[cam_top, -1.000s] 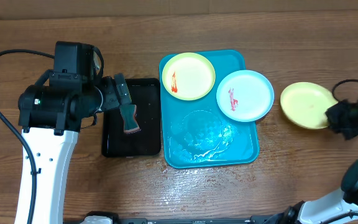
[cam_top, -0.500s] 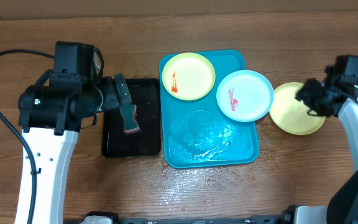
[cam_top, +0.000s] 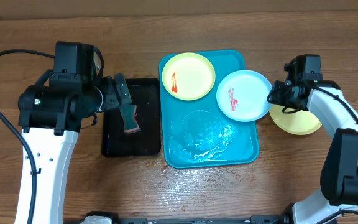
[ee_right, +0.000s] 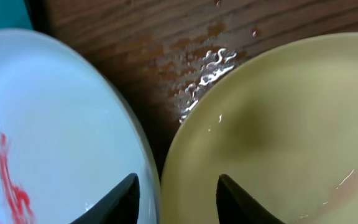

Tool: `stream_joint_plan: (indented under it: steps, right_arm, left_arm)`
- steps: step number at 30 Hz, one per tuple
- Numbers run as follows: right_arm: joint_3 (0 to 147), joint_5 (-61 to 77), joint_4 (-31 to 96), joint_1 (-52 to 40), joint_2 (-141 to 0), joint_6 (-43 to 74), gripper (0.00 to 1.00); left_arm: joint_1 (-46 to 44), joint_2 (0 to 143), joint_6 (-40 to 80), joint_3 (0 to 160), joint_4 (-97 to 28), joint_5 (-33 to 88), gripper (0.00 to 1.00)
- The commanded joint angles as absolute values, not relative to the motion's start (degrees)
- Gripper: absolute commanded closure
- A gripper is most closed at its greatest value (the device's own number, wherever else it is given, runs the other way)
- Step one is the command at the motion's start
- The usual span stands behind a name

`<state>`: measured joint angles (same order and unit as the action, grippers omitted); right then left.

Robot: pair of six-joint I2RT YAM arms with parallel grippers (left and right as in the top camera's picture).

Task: Clean dirty plates on tray and stack at the side
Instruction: 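Grasp the white plate with the right gripper and move it to tray center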

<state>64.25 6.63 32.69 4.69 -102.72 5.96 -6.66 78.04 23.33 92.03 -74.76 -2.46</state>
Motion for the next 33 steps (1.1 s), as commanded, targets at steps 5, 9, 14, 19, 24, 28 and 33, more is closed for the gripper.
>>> stream_joint_plan:
  steps: [5,9,14,19,24,28,33]
  right_arm:
    - [64.2,7.4,33.9,4.2,-102.1,6.0,0.75]
    - [63.8,7.4,32.5,4.2,-102.9,6.2,0.71]
    - [63.0,7.4,31.7,4.2,-103.3,7.4,0.88]
    - [66.8,7.3,37.4,4.2,-101.9,9.6,0.96]
    - [73.1,7.4,47.6,3.4,-93.4,12.3,0.96]
    - [73.1,7.4,55.1,-0.8,-88.4,13.8,0.96]
    - [67.7,7.4,57.5,-9.6,-89.1,15.7,0.96]
  left_arm:
    - [-6.7,78.4,21.8,93.1,-74.6,-3.4,0.0]
    - [-6.7,78.4,21.8,93.1,-74.6,-3.4,0.0]
    - [-6.7,78.4,21.8,93.1,-74.6,-3.4,0.0]
    - [-6.7,78.4,21.8,93.1,-74.6,-3.4,0.0]
    - [-6.7,78.4,21.8,93.1,-74.6,-3.4,0.0]
    - [-6.7,78.4,21.8,93.1,-74.6,-3.4,0.0]
    - [-6.7,78.4,21.8,93.1,-74.6,-3.4,0.0]
